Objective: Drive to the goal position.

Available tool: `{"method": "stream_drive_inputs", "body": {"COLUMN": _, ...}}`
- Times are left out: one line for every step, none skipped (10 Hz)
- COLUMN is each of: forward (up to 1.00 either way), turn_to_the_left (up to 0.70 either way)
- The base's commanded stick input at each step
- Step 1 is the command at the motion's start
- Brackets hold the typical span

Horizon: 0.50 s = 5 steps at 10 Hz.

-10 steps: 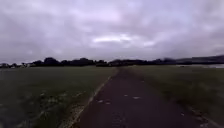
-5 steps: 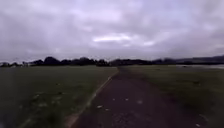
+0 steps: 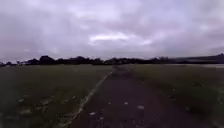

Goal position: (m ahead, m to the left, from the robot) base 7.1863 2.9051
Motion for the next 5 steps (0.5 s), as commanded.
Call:
{"method": "stream_drive_inputs", "body": {"forward": 0.5, "turn_to_the_left": 0.0}}
{"method": "stream_drive_inputs", "body": {"forward": 0.5, "turn_to_the_left": 0.0}}
{"method": "stream_drive_inputs", "body": {"forward": 0.5, "turn_to_the_left": 0.0}}
{"method": "stream_drive_inputs", "body": {"forward": 0.5, "turn_to_the_left": 0.0}}
{"method": "stream_drive_inputs", "body": {"forward": 0.5, "turn_to_the_left": 0.0}}
